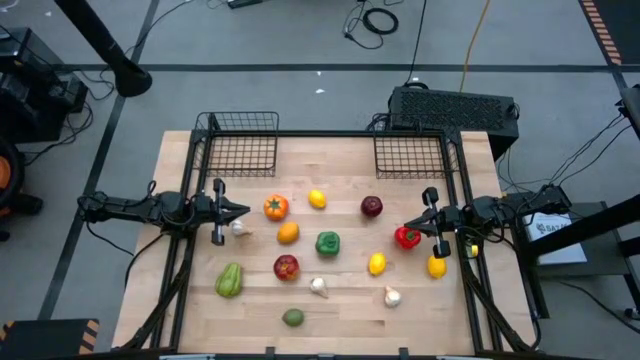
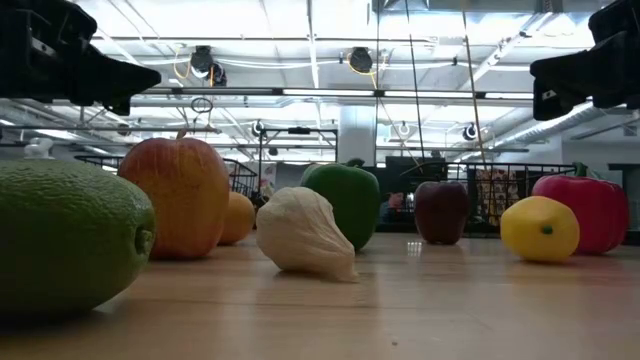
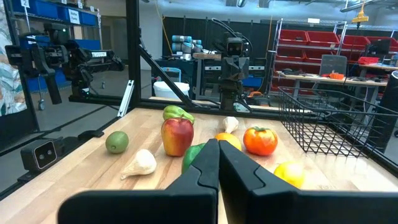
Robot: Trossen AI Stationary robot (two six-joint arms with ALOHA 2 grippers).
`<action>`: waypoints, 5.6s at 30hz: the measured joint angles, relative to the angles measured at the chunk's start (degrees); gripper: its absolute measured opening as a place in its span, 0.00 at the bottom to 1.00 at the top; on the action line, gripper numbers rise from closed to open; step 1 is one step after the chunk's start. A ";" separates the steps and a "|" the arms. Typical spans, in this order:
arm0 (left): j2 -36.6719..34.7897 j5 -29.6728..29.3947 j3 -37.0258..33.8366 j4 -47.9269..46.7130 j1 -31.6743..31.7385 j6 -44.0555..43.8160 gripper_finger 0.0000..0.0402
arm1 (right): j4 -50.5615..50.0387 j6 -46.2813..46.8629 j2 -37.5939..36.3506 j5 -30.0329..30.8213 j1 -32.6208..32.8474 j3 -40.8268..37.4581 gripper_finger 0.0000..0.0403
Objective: Sort produce into baskets
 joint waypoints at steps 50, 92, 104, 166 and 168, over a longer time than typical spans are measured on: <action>0.02 0.02 0.00 0.00 0.00 0.02 0.07 | 0.02 0.00 0.00 0.00 0.00 0.01 0.00; 0.01 0.00 0.01 0.02 0.00 0.02 0.07 | -18.84 16.32 43.06 6.14 0.16 42.27 0.00; 0.00 -1.30 0.00 0.23 0.02 0.00 0.07 | -6.27 19.30 44.81 7.41 5.16 27.14 0.00; 64.80 -10.59 37.86 14.24 -4.92 -8.63 0.07 | -21.29 35.10 46.69 18.18 5.90 29.46 0.02; 64.85 -8.93 37.86 13.42 -4.90 -8.63 0.07 | -25.72 37.54 46.69 18.39 5.90 30.30 0.05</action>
